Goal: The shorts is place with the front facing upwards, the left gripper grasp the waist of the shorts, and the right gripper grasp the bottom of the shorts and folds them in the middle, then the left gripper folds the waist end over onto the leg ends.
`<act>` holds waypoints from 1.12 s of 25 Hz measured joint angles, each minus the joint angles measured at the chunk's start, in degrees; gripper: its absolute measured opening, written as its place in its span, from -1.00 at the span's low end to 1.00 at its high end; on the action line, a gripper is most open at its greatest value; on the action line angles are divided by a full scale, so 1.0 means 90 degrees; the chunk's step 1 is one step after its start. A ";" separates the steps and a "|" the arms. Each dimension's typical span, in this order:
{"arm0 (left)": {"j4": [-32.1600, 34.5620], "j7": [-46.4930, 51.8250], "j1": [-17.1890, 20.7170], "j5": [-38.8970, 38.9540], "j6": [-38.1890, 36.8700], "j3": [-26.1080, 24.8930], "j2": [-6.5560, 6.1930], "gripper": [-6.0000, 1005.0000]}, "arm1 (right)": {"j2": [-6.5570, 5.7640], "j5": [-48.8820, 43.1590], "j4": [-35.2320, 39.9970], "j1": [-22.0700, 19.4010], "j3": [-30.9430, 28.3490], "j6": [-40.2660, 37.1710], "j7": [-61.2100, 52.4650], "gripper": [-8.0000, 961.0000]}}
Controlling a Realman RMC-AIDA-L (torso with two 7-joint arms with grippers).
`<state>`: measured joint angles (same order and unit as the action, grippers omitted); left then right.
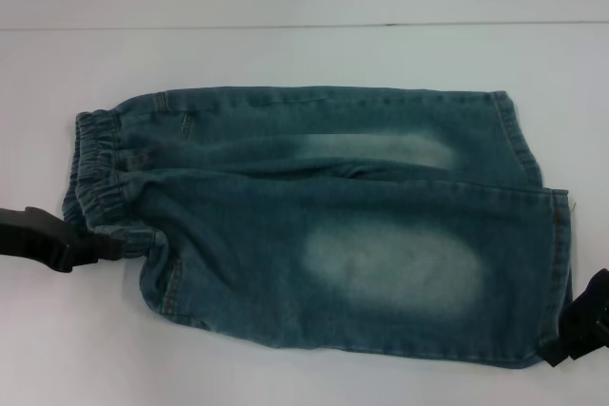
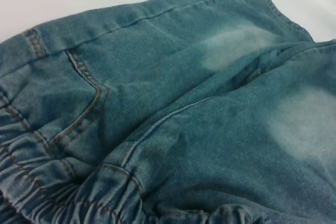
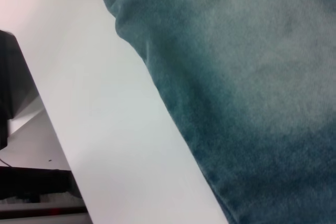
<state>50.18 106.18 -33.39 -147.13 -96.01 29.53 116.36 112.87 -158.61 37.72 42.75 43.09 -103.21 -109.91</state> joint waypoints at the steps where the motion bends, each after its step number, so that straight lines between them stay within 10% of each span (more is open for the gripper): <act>1: 0.0000 0.0000 0.0000 0.0000 -0.0014 0.0000 0.0000 -0.94 | 0.0000 -0.0001 0.0004 0.0004 0.0000 0.0017 -0.0004 -0.31; 14: 0.0028 0.0011 -0.0077 0.0000 -0.0440 0.0144 -0.0092 -0.94 | -0.0058 0.0022 0.0012 -0.0070 -0.0062 -0.0065 0.0187 -0.91; 28: 0.0069 0.0049 -0.0299 -0.0617 -0.1396 0.0098 -0.0297 -0.94 | -0.0198 0.0175 0.0003 -0.0302 -0.0431 -0.1036 0.1086 -0.91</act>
<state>50.80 106.62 -36.08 -152.68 -108.57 30.41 113.69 111.09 -157.04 37.75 40.03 39.21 -112.53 -100.14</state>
